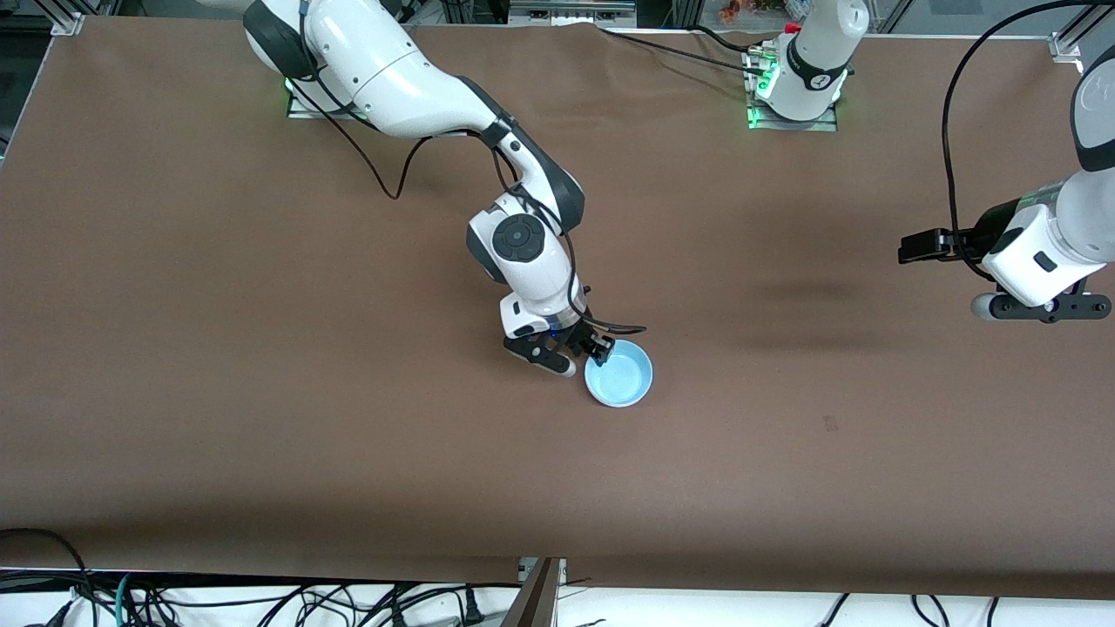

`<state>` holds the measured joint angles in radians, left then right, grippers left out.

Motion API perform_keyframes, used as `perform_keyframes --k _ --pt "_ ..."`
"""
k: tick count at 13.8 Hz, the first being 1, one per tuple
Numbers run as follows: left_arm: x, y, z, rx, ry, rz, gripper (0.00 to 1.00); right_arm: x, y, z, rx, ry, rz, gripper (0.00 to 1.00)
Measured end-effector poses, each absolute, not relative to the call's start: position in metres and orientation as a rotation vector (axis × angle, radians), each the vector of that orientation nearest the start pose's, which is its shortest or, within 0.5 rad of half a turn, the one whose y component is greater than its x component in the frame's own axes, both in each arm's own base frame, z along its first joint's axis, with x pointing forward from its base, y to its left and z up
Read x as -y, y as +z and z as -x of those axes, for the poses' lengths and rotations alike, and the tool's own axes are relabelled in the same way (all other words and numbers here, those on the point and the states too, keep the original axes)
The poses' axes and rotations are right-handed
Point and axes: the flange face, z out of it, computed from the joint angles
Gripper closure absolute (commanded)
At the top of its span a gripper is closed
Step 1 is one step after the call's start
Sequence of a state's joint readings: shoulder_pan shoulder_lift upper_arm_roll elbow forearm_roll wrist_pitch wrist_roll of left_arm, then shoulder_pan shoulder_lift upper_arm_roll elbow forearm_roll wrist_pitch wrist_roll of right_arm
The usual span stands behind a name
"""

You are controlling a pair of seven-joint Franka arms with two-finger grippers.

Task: Stack pink and blue bowls on white bowl

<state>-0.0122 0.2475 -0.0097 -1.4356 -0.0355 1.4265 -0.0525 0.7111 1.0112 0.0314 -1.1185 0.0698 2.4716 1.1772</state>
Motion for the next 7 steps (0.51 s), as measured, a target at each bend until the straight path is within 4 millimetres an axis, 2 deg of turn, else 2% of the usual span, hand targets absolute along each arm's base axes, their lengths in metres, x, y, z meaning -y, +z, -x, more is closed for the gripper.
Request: perform_keyframes --k 1,2,4,5,7 --pt "0.017 0.532 -0.606 0.047 0.407 3.143 0.0 -0.533 0.228 -0.596 -0.701 -0.184 2.734 0.24" --pt "0.017 0.532 -0.606 0.047 0.407 3.143 0.0 -0.532 0.232 -0.599 -0.704 -0.182 2.741 0.0" --pt "0.017 0.532 -0.606 0.047 0.407 3.143 0.0 -0.525 0.25 -0.608 -0.71 -0.185 2.771 0.0" --pt "0.017 0.532 -0.606 0.047 0.408 3.143 0.0 -0.517 0.266 -0.616 -0.696 -0.2 2.801 0.0" --pt "0.017 0.532 -0.606 0.047 0.408 3.143 0.0 -0.492 0.32 -0.634 -0.62 -0.237 2.856 0.0"
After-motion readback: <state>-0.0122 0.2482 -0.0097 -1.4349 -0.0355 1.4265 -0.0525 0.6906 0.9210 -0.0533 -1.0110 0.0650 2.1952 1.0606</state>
